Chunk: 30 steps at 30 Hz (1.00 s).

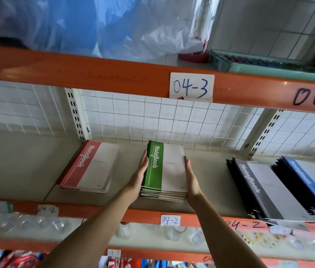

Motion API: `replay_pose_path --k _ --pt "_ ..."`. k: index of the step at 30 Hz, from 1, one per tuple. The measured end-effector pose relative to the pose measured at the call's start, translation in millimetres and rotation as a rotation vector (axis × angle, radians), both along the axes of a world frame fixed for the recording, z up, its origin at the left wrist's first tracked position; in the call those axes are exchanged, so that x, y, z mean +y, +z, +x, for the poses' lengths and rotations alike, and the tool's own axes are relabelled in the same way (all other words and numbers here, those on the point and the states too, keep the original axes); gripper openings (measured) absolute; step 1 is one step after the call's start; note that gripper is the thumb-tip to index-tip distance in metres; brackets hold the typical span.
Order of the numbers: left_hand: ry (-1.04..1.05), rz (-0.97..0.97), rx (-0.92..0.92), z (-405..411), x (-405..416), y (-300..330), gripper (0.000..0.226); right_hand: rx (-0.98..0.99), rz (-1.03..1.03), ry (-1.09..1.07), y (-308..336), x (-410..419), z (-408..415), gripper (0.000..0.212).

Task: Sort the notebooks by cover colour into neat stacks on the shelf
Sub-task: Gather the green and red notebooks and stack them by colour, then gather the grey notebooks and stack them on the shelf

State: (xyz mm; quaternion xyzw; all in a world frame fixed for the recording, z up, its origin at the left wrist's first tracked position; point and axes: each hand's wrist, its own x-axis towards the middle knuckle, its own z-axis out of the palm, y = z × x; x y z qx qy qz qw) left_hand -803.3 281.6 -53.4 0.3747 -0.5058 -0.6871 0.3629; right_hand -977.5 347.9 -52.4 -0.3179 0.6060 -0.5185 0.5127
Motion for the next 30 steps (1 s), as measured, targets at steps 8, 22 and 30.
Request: replay_pose_path --k 8,22,30 --pt "0.013 -0.15 -0.343 15.3 -5.6 38.4 0.062 0.075 -0.092 0.033 8.0 -1.1 -11.6 0.075" --pt "-0.303 -0.239 -0.082 -163.4 66.9 98.9 0.057 0.251 -0.257 -0.133 94.7 81.3 -129.5 0.091" --pt "-0.315 -0.325 -0.223 -260.2 100.0 63.1 0.075 0.475 -0.137 -0.122 81.9 126.7 -233.6 0.074"
